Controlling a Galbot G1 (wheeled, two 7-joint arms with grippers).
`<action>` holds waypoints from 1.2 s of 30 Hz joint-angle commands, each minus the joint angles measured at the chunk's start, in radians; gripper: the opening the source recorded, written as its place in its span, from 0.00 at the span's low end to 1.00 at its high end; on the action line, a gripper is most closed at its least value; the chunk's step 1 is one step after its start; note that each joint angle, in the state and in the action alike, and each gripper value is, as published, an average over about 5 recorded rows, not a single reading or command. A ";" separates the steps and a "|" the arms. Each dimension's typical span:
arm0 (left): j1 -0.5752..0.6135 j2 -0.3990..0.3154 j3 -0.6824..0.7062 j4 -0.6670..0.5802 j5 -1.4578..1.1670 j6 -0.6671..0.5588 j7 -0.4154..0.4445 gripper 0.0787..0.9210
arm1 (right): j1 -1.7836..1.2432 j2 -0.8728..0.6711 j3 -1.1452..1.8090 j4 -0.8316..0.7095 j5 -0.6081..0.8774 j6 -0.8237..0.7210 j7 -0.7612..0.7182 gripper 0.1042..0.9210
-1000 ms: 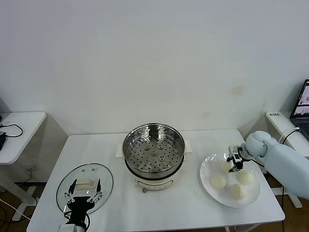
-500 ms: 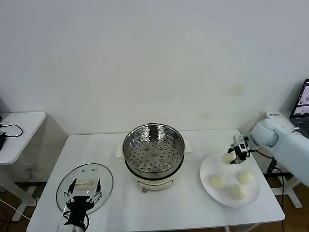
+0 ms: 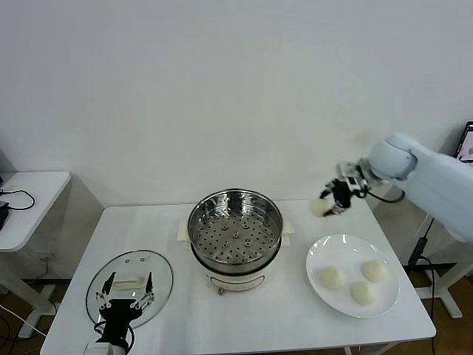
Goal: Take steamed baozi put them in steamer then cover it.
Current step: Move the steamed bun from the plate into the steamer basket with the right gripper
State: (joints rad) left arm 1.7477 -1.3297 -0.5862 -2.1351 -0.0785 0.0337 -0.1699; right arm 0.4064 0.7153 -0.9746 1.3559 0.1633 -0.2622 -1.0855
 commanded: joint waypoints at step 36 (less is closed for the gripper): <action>-0.038 -0.003 -0.042 0.046 -0.022 -0.004 0.004 0.88 | 0.038 0.582 -0.281 -0.322 -0.440 0.651 0.233 0.53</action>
State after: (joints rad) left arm 1.7107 -1.3327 -0.6275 -2.0930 -0.0996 0.0296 -0.1660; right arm 0.4829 1.2494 -1.2456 1.1197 -0.1136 0.2260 -0.8966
